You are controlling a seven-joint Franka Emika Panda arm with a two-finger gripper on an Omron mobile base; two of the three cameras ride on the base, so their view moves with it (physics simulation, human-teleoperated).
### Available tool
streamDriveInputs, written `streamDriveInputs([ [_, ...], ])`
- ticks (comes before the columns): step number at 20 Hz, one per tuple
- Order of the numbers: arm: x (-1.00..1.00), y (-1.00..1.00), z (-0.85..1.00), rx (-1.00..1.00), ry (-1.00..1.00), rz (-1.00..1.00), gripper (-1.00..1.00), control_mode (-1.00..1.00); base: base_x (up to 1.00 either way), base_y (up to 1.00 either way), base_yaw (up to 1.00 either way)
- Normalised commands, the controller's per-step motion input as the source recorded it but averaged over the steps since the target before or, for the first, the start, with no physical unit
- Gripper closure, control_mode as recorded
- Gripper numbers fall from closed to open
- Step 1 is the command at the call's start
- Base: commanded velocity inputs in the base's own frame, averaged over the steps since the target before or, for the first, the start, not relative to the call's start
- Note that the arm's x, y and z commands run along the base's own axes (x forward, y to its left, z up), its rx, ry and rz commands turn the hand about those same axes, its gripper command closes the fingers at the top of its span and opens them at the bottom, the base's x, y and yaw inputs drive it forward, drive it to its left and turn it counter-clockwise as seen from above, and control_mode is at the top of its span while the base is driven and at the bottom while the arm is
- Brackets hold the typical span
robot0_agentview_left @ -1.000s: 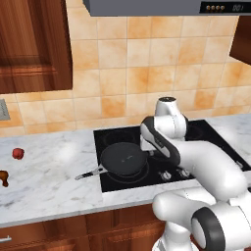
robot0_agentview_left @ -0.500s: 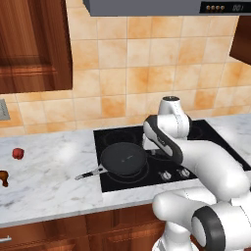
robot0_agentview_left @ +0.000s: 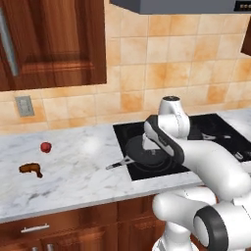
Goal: Place both pans onto different burners. Then place the bell pepper and the chicken drumstick on different pans.
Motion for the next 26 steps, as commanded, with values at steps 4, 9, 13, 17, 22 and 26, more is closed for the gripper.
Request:
streamDriveInputs([
  [4, 0.0, 0.0, 0.0, 0.0, 0.0, 0.0, -1.0, 1.0, 0.12, 0.96, -0.06],
  [9, 0.0, 0.0, 0.0, 0.0, 0.0, 0.0, -1.0, 1.0, 0.09, 0.45, 0.0],
  [13, 0.0, 0.0, 0.0, 0.0, 0.0, 0.0, -1.0, 1.0, 0.22, 0.0, 0.04],
  [17, 0.0, 0.0, 0.0, 0.0, 0.0, 0.0, -1.0, 1.0, 0.4, 0.0, 0.01],
  [22, 0.0, 0.0, 0.0, 0.0, 0.0, 0.0, -1.0, 1.0, 0.38, -0.02, 0.01],
  [26, 0.0, 0.0, 0.0, 0.0, 0.0, 0.0, -1.0, 1.0, 0.32, -0.01, 0.01],
])
